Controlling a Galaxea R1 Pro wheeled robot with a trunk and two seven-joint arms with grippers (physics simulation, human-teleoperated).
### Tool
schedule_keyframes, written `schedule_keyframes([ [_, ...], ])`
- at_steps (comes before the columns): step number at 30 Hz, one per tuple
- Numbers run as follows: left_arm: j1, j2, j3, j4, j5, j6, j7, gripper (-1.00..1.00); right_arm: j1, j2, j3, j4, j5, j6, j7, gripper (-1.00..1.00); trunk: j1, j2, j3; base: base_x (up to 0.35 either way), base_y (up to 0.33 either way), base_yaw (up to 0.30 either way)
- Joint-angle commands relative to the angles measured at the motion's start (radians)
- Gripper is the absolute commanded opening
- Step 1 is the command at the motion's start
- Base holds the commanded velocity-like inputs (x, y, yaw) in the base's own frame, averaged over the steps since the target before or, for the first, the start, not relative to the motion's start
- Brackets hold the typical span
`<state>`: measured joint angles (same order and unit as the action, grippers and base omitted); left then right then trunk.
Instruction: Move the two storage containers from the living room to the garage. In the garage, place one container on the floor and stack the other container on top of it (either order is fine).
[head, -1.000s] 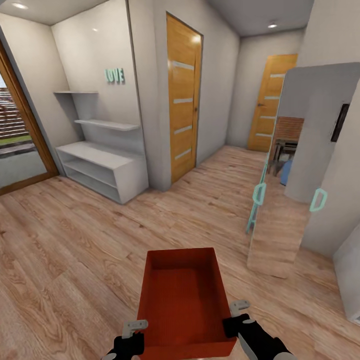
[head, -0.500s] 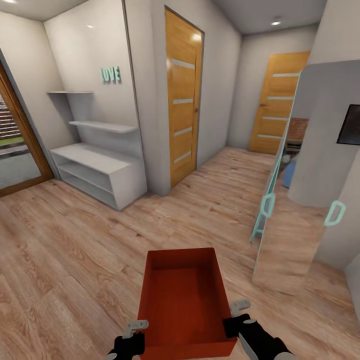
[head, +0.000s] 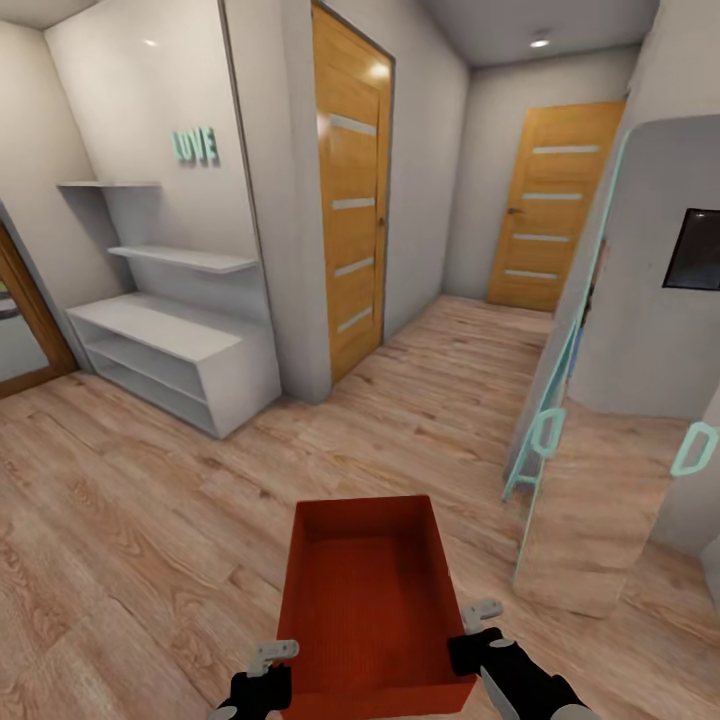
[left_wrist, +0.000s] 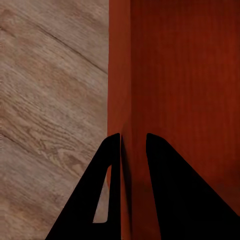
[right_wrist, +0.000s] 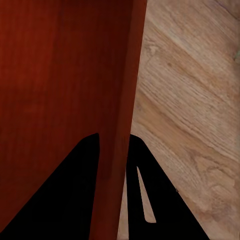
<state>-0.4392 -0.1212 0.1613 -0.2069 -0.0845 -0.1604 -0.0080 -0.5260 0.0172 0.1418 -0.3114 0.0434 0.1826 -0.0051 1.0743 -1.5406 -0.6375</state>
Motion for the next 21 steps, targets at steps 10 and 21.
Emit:
schedule_keyframes([
  [10, -0.001, 0.026, -0.003, 0.004, -0.012, -0.004, -0.010, -1.00, 0.000, -0.002, 0.041, -0.003, -0.002, -0.068, 0.030, -1.00, 0.001, 0.000, -0.001, 0.329, 0.163, -0.009],
  [21, -0.001, 0.026, -0.003, 0.004, -0.012, -0.003, -0.011, -1.00, 0.000, -0.003, 0.039, -0.004, -0.002, -0.068, 0.033, -1.00, 0.001, 0.000, -0.001, 0.326, 0.172, -0.161],
])
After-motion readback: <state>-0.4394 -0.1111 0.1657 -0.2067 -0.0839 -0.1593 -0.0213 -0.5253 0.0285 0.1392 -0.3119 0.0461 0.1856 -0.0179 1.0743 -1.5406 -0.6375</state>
